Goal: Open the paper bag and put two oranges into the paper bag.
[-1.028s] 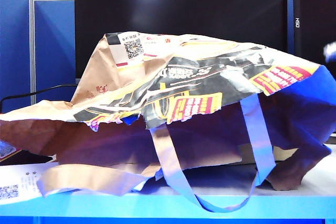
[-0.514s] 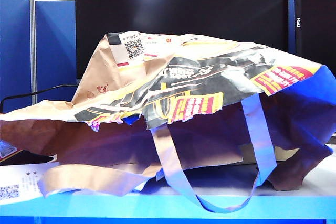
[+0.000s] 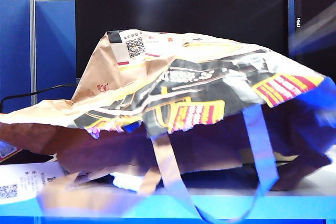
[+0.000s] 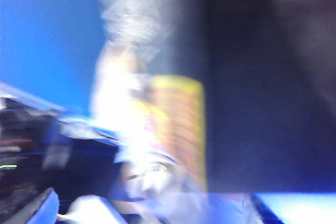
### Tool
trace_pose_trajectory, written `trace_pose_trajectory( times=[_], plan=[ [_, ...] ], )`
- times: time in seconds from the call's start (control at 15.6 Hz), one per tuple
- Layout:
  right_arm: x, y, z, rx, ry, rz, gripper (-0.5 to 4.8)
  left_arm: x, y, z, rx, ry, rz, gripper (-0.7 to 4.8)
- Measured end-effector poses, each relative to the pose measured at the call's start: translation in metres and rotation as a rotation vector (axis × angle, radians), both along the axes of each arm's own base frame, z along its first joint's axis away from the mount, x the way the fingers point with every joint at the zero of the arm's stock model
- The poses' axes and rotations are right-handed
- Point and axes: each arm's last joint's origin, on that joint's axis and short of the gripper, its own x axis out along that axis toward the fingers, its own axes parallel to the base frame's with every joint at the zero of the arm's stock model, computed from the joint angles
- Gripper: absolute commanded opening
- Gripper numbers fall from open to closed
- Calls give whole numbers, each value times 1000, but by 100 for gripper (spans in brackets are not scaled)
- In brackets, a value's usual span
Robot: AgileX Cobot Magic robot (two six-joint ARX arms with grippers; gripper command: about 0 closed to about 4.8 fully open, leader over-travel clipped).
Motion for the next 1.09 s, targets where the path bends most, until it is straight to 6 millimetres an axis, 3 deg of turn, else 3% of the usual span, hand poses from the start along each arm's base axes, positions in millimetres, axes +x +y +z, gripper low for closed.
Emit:
trace_pose_trajectory(
  times=[0.39, 0.58, 0.96, 1.03, 1.09],
  plan=[
    [1, 3, 2, 87, 11, 21, 479, 0, 0, 1, 1, -2, 6, 157],
    [4, 0, 2, 64, -24, -122, 479, 0, 0, 1, 1, -2, 6, 157],
    [5, 1, 6, 101, -61, -137, 479, 0, 1, 0, 7, -2, 29, 157],
    [5, 1, 6, 103, -59, -137, 466, 0, 1, 0, 8, -2, 33, 157],
    [5, 1, 8, 116, -75, -138, 296, 0, 1, 0, 11, -2, 43, 157]
  ],
)
